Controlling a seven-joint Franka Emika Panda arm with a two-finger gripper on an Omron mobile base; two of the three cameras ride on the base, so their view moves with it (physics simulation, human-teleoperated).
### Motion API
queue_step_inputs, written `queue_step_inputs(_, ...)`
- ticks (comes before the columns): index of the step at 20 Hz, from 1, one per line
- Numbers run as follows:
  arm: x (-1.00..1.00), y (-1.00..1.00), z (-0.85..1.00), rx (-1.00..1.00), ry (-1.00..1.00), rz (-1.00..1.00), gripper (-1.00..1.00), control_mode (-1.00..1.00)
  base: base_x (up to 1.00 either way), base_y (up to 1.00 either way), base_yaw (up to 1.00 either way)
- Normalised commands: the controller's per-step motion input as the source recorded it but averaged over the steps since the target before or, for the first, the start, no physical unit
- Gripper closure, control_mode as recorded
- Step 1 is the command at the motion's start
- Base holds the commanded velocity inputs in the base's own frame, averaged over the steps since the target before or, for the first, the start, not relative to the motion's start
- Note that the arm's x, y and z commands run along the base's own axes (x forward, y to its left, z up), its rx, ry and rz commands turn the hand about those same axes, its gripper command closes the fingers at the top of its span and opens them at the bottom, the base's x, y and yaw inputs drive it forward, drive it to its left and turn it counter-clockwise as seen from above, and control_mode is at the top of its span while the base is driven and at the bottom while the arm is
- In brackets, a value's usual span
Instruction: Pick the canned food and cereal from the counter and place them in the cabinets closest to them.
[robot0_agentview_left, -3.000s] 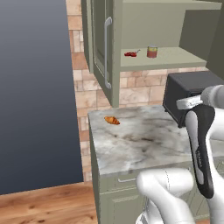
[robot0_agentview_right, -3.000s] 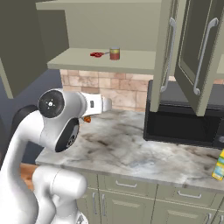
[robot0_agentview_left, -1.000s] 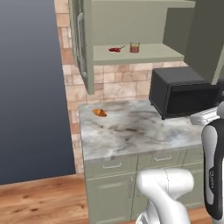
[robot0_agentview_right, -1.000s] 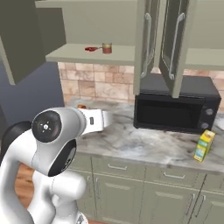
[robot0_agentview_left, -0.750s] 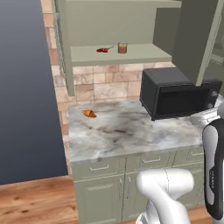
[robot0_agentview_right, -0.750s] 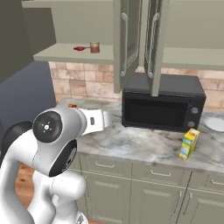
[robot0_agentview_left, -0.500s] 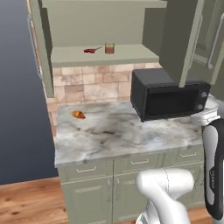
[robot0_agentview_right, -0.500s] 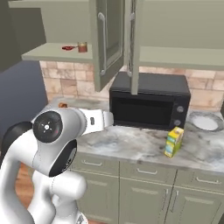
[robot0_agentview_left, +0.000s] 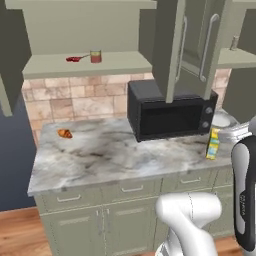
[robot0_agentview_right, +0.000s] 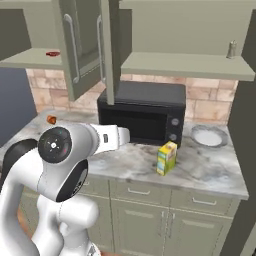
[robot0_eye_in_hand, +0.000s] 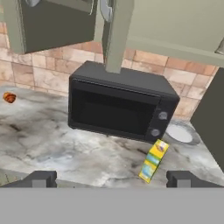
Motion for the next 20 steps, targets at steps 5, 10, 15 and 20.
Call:
queue_step_inputs(5,0.00,0.00,0.00,0.00,0.00,0.00,-1.00,1.00,0.00,-0.57,0.00)
queue_step_inputs(10,0.00,0.00,0.00,0.00,0.00,0.00,-1.00,1.00,0.00,-0.49,0.00)
queue_step_inputs(15,0.00,0.00,0.00,0.00,0.00,0.00,-1.00,1.00,0.00,-0.24,0.00)
queue_step_inputs(20,0.00,0.00,0.00,0.00,0.00,0.00,-1.00,1.00,0.06,-0.01,0.00)
